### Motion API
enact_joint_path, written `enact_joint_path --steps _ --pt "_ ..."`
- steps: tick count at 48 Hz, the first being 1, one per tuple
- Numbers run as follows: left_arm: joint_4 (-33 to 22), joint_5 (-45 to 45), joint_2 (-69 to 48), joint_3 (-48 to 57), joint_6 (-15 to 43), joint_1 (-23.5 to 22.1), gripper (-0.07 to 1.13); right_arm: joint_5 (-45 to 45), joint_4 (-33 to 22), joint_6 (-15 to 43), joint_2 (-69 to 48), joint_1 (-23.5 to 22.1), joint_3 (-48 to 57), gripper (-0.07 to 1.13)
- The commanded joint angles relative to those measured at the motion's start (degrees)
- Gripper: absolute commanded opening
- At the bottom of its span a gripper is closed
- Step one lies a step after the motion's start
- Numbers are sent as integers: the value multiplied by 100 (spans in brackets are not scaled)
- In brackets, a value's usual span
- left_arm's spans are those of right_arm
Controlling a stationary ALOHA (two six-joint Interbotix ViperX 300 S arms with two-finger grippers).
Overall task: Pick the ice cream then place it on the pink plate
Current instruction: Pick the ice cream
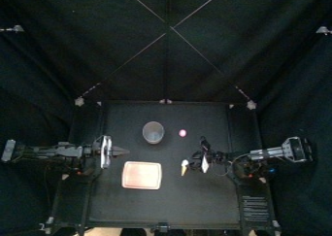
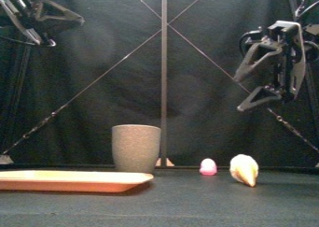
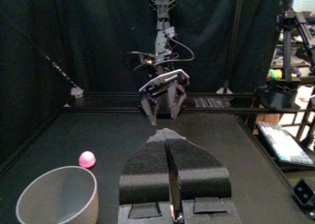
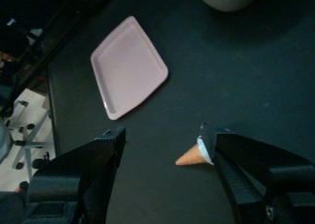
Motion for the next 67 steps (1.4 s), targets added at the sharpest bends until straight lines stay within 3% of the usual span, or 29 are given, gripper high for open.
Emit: enact_joint_path --steps 1,23,58,67 --pt "9 -35 26 -123 0 -18 -3 114 255 0 220 0 -53 97" --pt "35 -26 18 -88 9 -18 -3 369 721 0 1169 -9 -308 97" --pt "62 -26 18 -26 0 -18 -3 483 527 -18 2874 -18 -1274 97" --pt "62 -26 18 -26 0 -26 -3 492 457 -18 2971 -18 -1389 86"
